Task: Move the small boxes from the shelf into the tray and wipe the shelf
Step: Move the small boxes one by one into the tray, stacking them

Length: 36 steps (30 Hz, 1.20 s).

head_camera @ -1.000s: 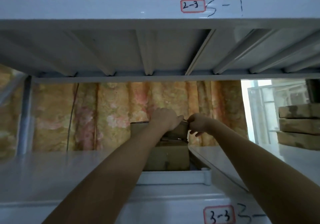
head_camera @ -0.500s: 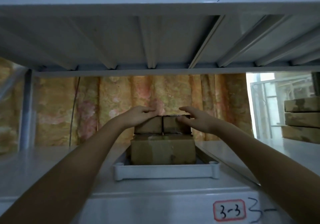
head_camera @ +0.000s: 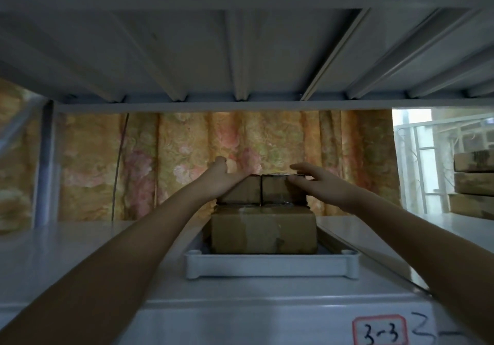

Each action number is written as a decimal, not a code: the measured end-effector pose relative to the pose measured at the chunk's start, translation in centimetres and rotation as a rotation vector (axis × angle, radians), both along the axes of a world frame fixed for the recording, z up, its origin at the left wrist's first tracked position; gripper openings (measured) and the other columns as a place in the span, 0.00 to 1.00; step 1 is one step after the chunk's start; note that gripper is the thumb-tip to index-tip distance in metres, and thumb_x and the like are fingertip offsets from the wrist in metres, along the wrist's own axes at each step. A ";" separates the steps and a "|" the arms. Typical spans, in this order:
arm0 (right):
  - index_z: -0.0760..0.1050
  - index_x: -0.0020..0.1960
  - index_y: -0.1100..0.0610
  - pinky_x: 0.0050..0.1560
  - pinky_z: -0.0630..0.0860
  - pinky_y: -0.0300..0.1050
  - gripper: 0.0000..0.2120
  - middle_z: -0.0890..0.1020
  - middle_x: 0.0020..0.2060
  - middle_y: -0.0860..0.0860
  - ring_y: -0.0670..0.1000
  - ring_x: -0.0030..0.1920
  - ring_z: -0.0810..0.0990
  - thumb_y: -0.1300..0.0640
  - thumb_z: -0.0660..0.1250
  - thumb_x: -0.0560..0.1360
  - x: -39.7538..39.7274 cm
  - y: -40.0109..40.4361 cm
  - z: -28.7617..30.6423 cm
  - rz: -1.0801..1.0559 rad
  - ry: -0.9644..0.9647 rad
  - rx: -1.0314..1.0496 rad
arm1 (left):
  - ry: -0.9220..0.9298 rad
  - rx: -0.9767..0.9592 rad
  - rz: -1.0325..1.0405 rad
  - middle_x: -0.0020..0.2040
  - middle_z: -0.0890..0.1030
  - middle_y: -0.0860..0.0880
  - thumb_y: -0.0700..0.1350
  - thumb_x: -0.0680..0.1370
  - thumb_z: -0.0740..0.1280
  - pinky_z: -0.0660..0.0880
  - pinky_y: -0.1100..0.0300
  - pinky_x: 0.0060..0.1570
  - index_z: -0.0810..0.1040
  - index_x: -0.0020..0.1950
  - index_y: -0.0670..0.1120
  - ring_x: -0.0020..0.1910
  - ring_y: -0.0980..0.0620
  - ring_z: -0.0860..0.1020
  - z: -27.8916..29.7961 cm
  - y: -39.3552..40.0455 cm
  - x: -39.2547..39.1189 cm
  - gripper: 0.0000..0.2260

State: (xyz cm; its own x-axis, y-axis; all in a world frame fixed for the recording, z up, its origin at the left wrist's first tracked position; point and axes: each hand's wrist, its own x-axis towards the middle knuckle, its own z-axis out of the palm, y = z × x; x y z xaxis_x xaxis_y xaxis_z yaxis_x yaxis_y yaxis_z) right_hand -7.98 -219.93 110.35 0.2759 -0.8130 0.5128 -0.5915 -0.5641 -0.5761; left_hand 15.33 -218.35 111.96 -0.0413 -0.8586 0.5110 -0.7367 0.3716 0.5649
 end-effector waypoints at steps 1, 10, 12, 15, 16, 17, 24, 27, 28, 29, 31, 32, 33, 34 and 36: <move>0.61 0.74 0.51 0.65 0.70 0.50 0.26 0.68 0.69 0.54 0.55 0.66 0.70 0.44 0.59 0.79 0.0 0.2 0.0 0.021 -0.123 0.057 | 0.112 0.023 0.003 0.74 0.62 0.42 0.63 0.78 0.59 0.69 0.56 0.58 0.50 0.77 0.38 0.69 0.45 0.67 0.1 0.0 0.3 0.39; 0.56 0.75 0.51 0.51 0.75 0.46 0.29 0.73 0.61 0.57 0.54 0.56 0.74 0.43 0.59 0.78 0.8 0.9 -1.2 0.009 -0.231 0.222 | 0.424 0.331 -0.067 0.44 0.76 0.46 0.56 0.78 0.64 0.76 0.58 0.38 0.75 0.48 0.46 0.40 0.50 0.76 -0.7 1.4 0.3 0.13; 0.57 0.75 0.52 0.46 0.76 0.44 0.28 0.73 0.58 0.56 0.54 0.53 0.76 0.44 0.60 0.79 0.8 1.0 -1.3 0.009 -0.257 0.230 | 0.386 0.338 -0.067 0.47 0.78 0.46 0.56 0.76 0.67 0.76 0.58 0.37 0.74 0.56 0.43 0.42 0.50 0.77 -0.8 1.6 0.3 0.18; 0.57 0.75 0.53 0.40 0.76 0.40 0.27 0.74 0.58 0.58 0.52 0.49 0.77 0.49 0.60 0.80 0.8 1.0 -1.4 0.003 -0.255 0.222 | 0.314 0.311 -0.060 0.46 0.79 0.47 0.55 0.76 0.68 0.75 0.60 0.37 0.75 0.58 0.43 0.43 0.51 0.78 -1.1 1.5 0.3 0.18; 0.56 0.75 0.54 0.40 0.76 0.39 0.26 0.74 0.60 0.59 0.53 0.50 0.77 0.51 0.60 0.80 0.7 1.0 -1.5 0.001 -0.245 0.211 | 0.301 0.293 -0.069 0.45 0.79 0.48 0.55 0.77 0.67 0.75 0.60 0.38 0.76 0.58 0.44 0.42 0.52 0.78 -1.3 1.6 0.3 0.17; 0.57 0.75 0.54 0.40 0.76 0.39 0.26 0.74 0.60 0.60 0.54 0.51 0.77 0.52 0.60 0.80 0.6 1.0 -1.5 0.002 -0.241 0.201 | 0.296 0.278 -0.082 0.45 0.79 0.48 0.54 0.77 0.66 0.75 0.61 0.39 0.76 0.58 0.44 0.42 0.52 0.78 -1.4 1.6 0.1 0.16; 0.55 0.76 0.52 0.57 0.74 0.50 0.25 0.71 0.66 0.59 0.58 0.61 0.74 0.50 0.56 0.82 0.0 1.4 -1.1 -0.049 -0.102 0.192 | 0.293 0.304 -0.059 0.56 0.78 0.45 0.59 0.76 0.65 0.76 0.56 0.50 0.70 0.67 0.40 0.52 0.48 0.77 -0.9 2.6 -0.1 0.28; 0.54 0.77 0.55 0.65 0.67 0.52 0.28 0.66 0.72 0.59 0.58 0.69 0.68 0.44 0.52 0.81 -0.3 1.3 -0.9 -0.162 -0.026 0.118 | 0.289 0.121 0.046 0.76 0.60 0.43 0.60 0.78 0.60 0.64 0.52 0.67 0.53 0.78 0.40 0.73 0.42 0.62 0.2 2.5 -0.3 0.36; 0.55 0.77 0.57 0.67 0.65 0.53 0.30 0.65 0.72 0.59 0.59 0.70 0.66 0.42 0.51 0.81 -0.4 1.3 -0.7 -0.247 0.031 0.062 | 0.256 0.034 0.085 0.76 0.60 0.42 0.58 0.80 0.58 0.62 0.52 0.68 0.54 0.77 0.40 0.73 0.42 0.61 0.6 2.4 -0.4 0.34; 0.58 0.75 0.59 0.66 0.66 0.53 0.30 0.67 0.71 0.60 0.59 0.70 0.67 0.40 0.49 0.81 -0.5 1.4 -0.5 -0.359 0.126 -0.008 | 0.207 -0.036 0.091 0.72 0.66 0.40 0.56 0.81 0.57 0.64 0.53 0.66 0.61 0.75 0.39 0.71 0.42 0.65 1.2 2.3 -0.6 0.28; 0.66 0.71 0.60 0.60 0.69 0.52 0.31 0.74 0.65 0.60 0.59 0.65 0.73 0.39 0.44 0.81 -0.7 2.3 0.2 -0.542 0.314 -0.110 | 0.070 -0.102 0.070 0.47 0.77 0.40 0.50 0.82 0.55 0.69 0.56 0.51 0.76 0.51 0.38 0.51 0.43 0.74 2.2 2.1 -1.5 0.17; 0.68 0.69 0.60 0.59 0.69 0.52 0.32 0.76 0.63 0.60 0.58 0.63 0.74 0.39 0.42 0.81 -0.7 2.8 0.5 -0.569 0.360 -0.120 | -0.008 -0.113 0.070 0.38 0.73 0.44 0.48 0.82 0.55 0.68 0.57 0.43 0.74 0.41 0.39 0.42 0.45 0.73 2.6 2.3 -2.3 0.16; 0.70 0.68 0.60 0.60 0.69 0.52 0.32 0.76 0.63 0.60 0.58 0.63 0.74 0.39 0.41 0.81 -0.8 3.2 0.7 -0.575 0.386 -0.118 | -0.091 -0.120 0.071 0.34 0.70 0.45 0.46 0.81 0.56 0.65 0.58 0.38 0.73 0.38 0.40 0.38 0.46 0.71 2.9 2.5 -3.3 0.16; 0.70 0.68 0.60 0.62 0.68 0.52 0.31 0.75 0.63 0.60 0.58 0.64 0.73 0.40 0.41 0.81 -0.9 3.7 0.9 -0.588 0.409 -0.113 | -0.160 -0.130 0.062 0.34 0.71 0.45 0.45 0.81 0.56 0.64 0.58 0.37 0.74 0.39 0.39 0.38 0.45 0.71 3.1 2.7 -4.5 0.15; 0.70 0.67 0.59 0.62 0.69 0.53 0.29 0.76 0.63 0.59 0.57 0.63 0.74 0.41 0.43 0.81 -1.4 4.6 1.3 -0.655 0.486 -0.147 | -0.277 -0.167 0.045 0.41 0.77 0.40 0.46 0.80 0.57 0.65 0.57 0.38 0.77 0.49 0.37 0.45 0.42 0.76 3.5 3.2 -7.5 0.15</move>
State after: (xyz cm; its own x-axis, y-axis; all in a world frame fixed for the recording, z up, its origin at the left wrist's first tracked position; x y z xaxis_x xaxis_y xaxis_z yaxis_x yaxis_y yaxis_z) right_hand -9.40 -215.38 111.60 -0.0120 -0.8204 0.5717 -0.9906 -0.0681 -0.1185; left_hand 7.83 -215.14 115.44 -0.1621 -0.7681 0.6195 -0.8716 0.4057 0.2750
